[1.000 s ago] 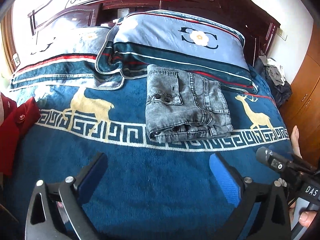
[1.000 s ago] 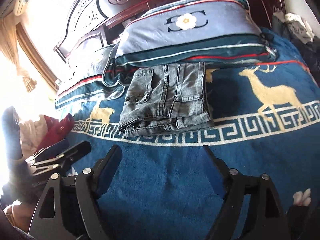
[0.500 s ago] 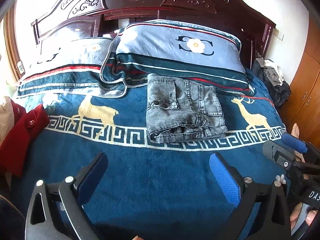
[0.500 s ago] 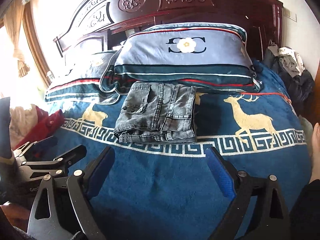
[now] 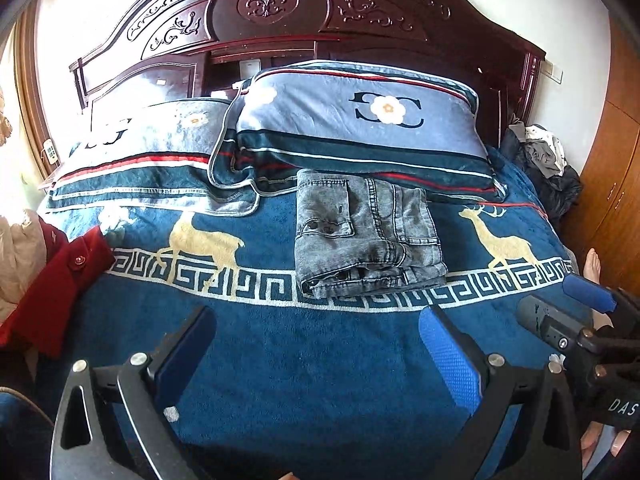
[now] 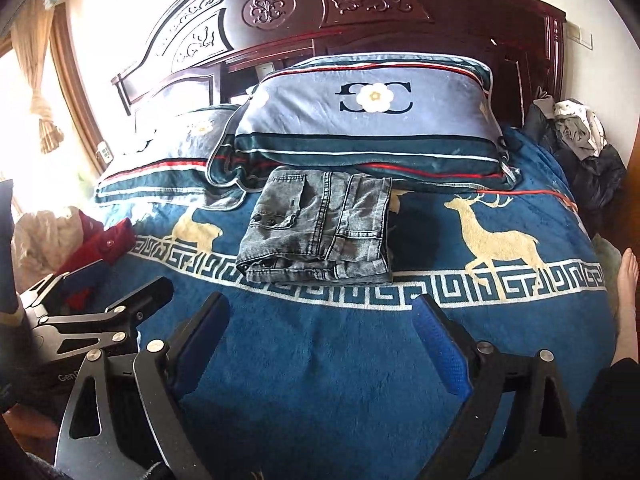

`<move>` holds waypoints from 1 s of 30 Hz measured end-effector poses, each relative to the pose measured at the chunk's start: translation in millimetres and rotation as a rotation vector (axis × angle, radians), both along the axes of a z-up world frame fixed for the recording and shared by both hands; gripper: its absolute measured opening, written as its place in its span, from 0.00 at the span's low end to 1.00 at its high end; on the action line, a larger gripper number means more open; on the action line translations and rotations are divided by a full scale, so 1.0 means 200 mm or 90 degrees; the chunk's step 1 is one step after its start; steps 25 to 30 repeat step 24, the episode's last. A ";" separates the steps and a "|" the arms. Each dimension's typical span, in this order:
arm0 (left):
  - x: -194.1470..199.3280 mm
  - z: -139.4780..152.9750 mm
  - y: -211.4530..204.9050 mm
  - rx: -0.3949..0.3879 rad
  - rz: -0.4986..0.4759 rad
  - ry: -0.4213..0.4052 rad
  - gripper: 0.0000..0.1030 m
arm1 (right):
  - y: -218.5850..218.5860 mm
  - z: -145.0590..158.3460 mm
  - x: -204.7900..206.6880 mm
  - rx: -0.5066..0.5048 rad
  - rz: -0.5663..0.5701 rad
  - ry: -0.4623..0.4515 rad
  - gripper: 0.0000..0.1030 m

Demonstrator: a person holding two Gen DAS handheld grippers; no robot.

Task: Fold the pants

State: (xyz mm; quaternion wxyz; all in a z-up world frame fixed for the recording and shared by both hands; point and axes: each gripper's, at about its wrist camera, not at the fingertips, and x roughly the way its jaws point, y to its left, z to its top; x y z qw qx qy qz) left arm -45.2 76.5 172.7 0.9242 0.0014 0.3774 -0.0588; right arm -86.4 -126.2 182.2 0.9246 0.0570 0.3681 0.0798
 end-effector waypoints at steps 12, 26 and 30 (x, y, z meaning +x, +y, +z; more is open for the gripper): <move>-0.03 0.03 -0.05 0.016 -0.009 -0.012 1.00 | -0.01 0.05 -0.03 0.007 -0.004 -0.010 0.90; -0.03 0.03 -0.05 0.011 -0.012 -0.005 1.00 | -0.01 0.04 -0.02 0.003 -0.006 -0.005 0.90; -0.03 0.03 -0.05 0.011 -0.012 -0.005 1.00 | -0.01 0.04 -0.02 0.003 -0.006 -0.005 0.90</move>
